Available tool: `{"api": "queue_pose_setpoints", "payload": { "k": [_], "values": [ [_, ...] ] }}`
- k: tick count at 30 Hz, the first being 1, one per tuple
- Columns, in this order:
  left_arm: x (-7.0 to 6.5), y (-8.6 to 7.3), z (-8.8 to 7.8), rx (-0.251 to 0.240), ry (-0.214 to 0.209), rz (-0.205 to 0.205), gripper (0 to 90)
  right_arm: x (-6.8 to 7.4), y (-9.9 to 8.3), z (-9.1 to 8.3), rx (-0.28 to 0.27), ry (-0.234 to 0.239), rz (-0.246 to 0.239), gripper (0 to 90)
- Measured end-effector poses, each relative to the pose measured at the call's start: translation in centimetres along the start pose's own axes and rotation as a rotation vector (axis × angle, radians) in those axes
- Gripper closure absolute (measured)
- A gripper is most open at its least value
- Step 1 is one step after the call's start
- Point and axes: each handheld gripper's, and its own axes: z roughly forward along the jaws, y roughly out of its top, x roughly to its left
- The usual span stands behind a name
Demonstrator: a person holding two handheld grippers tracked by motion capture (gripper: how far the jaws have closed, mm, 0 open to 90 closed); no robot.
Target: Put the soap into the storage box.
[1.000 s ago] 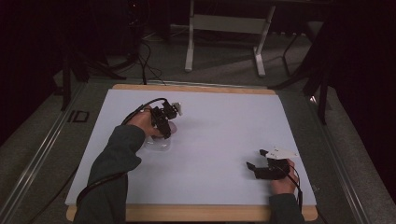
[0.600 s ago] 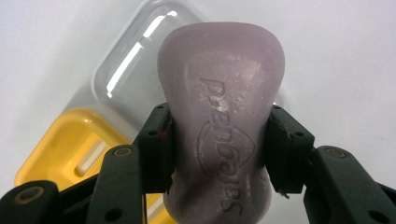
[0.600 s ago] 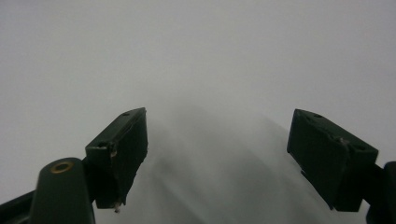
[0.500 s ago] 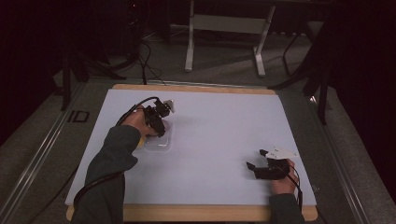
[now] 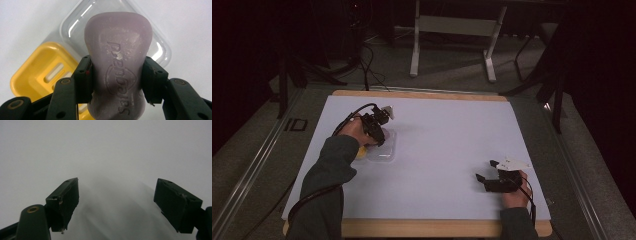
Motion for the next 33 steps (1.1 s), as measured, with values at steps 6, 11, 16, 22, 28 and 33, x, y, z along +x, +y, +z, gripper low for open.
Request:
{"api": "queue_pose_setpoints", "payload": {
  "k": [6,11,16,22,28,33],
  "values": [
    [0.7,-0.4,0.0,0.011,0.002,-0.042,49.9,0.0,0.0,0.0,0.0,-0.001,-0.002,19.7],
    [1.1,-0.7,-0.1,0.006,0.004,-0.067,49.9,0.0,0.0,0.0,-0.001,-0.001,-0.002,19.7],
    [1.5,-1.0,0.0,0.004,0.002,-0.096,50.0,0.0,0.0,0.0,-0.002,0.0,-0.001,19.7],
    [2.1,-1.2,0.1,0.0,-0.013,-0.141,50.0,0.0,0.0,0.0,-0.001,-0.001,-0.002,19.7],
    [2.4,-1.4,0.1,-0.003,-0.002,-0.164,50.0,0.0,0.0,0.0,0.0,0.001,-0.004,19.6],
    [2.8,-1.5,0.1,-0.001,0.017,-0.206,50.0,0.0,0.0,0.0,0.0,0.001,-0.005,19.7]
  ]
}}
